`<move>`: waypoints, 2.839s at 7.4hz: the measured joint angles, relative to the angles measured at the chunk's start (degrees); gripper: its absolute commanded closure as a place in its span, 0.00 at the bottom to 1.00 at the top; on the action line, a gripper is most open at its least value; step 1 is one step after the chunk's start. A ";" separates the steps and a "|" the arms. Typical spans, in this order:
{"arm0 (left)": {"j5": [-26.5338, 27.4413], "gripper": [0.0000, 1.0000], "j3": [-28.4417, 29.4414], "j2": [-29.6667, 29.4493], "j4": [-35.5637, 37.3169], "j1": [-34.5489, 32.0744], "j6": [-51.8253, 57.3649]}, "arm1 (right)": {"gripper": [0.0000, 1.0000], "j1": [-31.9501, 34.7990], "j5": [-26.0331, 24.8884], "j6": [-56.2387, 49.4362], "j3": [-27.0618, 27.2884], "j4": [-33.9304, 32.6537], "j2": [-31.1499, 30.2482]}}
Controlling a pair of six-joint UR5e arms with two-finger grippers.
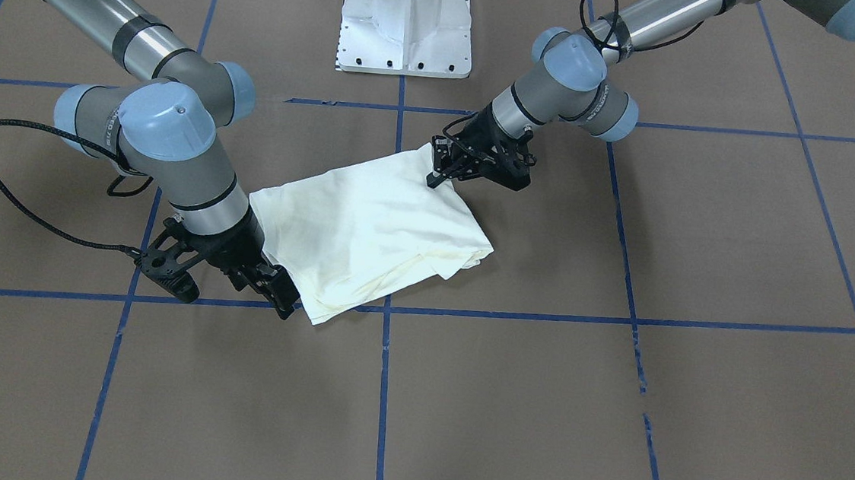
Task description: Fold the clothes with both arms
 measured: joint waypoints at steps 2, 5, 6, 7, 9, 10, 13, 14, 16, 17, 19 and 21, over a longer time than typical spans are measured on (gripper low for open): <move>-0.02 1.00 -4.18 5.74 0.15 -1.81 0.09 | 0.00 0.94 0.09 -1.79 0.11 0.05 -0.67; -3.98 1.00 -7.49 14.74 0.23 -10.81 8.68 | 0.00 8.78 6.68 -10.60 3.31 0.14 -6.89; -7.07 1.00 -8.98 19.56 0.19 -15.92 15.55 | 0.00 13.53 9.65 -16.37 5.87 -0.12 -11.08; -11.07 1.00 -11.14 25.39 0.21 -22.37 24.14 | 0.00 20.01 13.95 -23.94 8.78 -0.56 -16.04; -19.44 0.99 -12.46 32.47 3.65 -38.07 46.22 | 0.00 32.91 22.76 -43.76 10.91 -4.98 -22.51; -22.13 0.93 -12.66 32.89 11.28 -46.80 60.24 | 0.00 37.51 24.52 -55.34 11.69 -10.11 -24.70; -24.31 0.25 -13.84 25.81 41.58 -63.78 87.03 | 0.00 44.93 26.16 -84.88 13.80 -30.03 -27.48; -24.49 0.00 -15.66 23.64 50.99 -65.75 88.94 | 0.00 46.27 26.20 -91.61 14.80 -36.24 -27.51; -25.08 0.00 -21.70 26.76 61.11 -66.91 89.57 | 0.00 45.99 26.02 -95.21 17.22 -40.84 -28.68; -26.23 0.00 -23.39 29.69 62.57 -66.95 89.58 | 0.00 45.18 25.88 -95.34 17.58 -41.09 -29.57; -32.40 0.00 -21.52 33.34 63.14 -67.00 89.56 | 0.00 42.87 24.16 -95.07 17.74 -40.63 -30.53; -39.44 0.00 -17.70 34.58 61.88 -67.33 89.52 | 0.00 40.53 20.52 -94.80 17.40 -38.51 -30.74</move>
